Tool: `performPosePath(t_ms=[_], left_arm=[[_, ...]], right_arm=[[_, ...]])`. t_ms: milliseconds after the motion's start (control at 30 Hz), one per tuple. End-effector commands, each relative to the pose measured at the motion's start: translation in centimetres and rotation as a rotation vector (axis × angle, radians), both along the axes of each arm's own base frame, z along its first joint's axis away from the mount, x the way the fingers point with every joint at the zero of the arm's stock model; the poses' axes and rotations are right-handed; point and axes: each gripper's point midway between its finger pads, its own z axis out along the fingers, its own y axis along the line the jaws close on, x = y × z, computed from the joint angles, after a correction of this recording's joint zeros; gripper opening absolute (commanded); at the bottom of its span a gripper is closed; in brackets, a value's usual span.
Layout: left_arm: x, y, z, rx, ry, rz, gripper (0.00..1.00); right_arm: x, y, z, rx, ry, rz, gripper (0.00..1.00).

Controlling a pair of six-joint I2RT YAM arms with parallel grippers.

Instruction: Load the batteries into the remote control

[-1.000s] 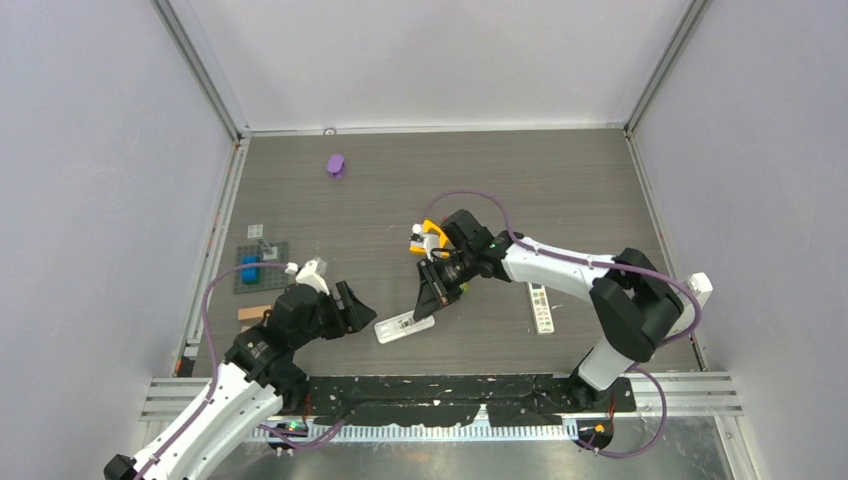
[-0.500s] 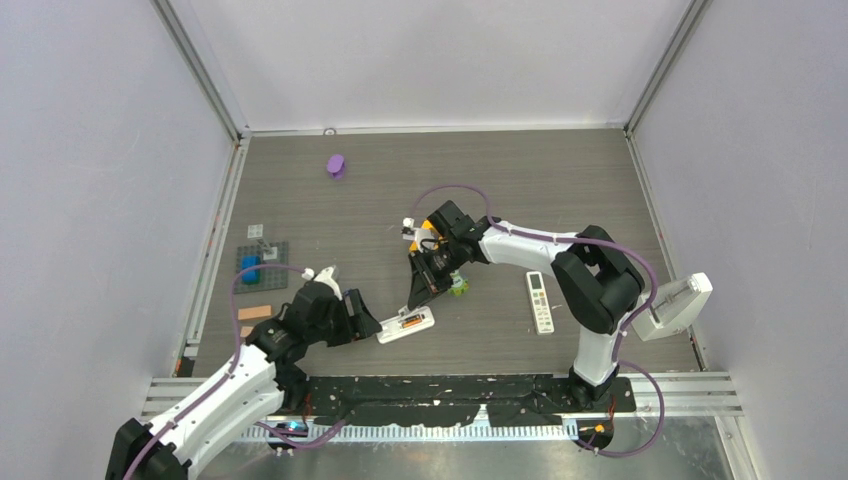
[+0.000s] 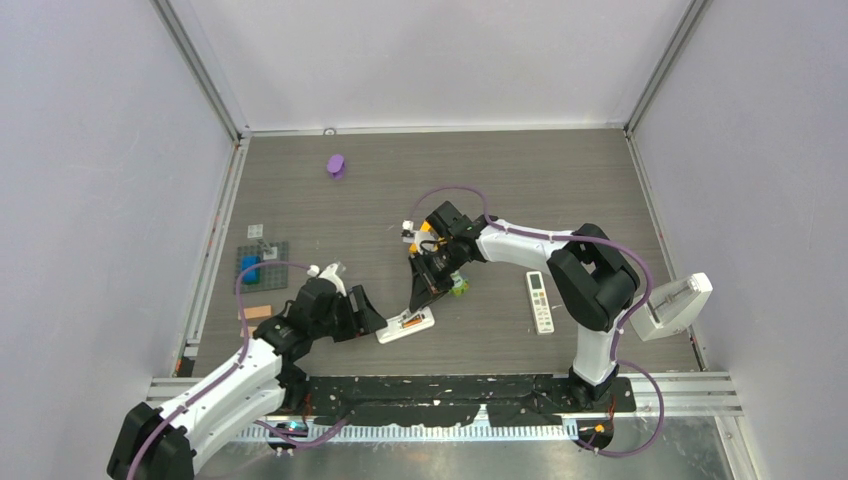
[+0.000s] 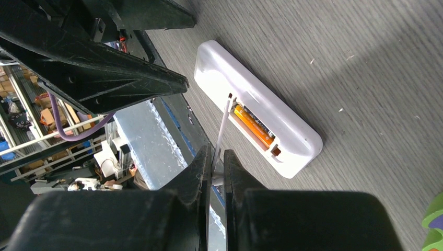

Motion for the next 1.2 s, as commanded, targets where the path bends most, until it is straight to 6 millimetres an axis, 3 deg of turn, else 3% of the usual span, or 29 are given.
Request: performPosePath(t_ms=[0,1167], left_arm=[[0.5,-0.5,0.2,-0.024,-0.018,-0.012,0.67],[0.0,-0.4,-1.4,-0.012,0.033,-0.014,0.65]], right_arm=[[-0.2,0.6,0.6,0.034,0.003,0.018,0.05],[-1.1,1.0,-1.7,0.016,0.040,0.010,0.05]])
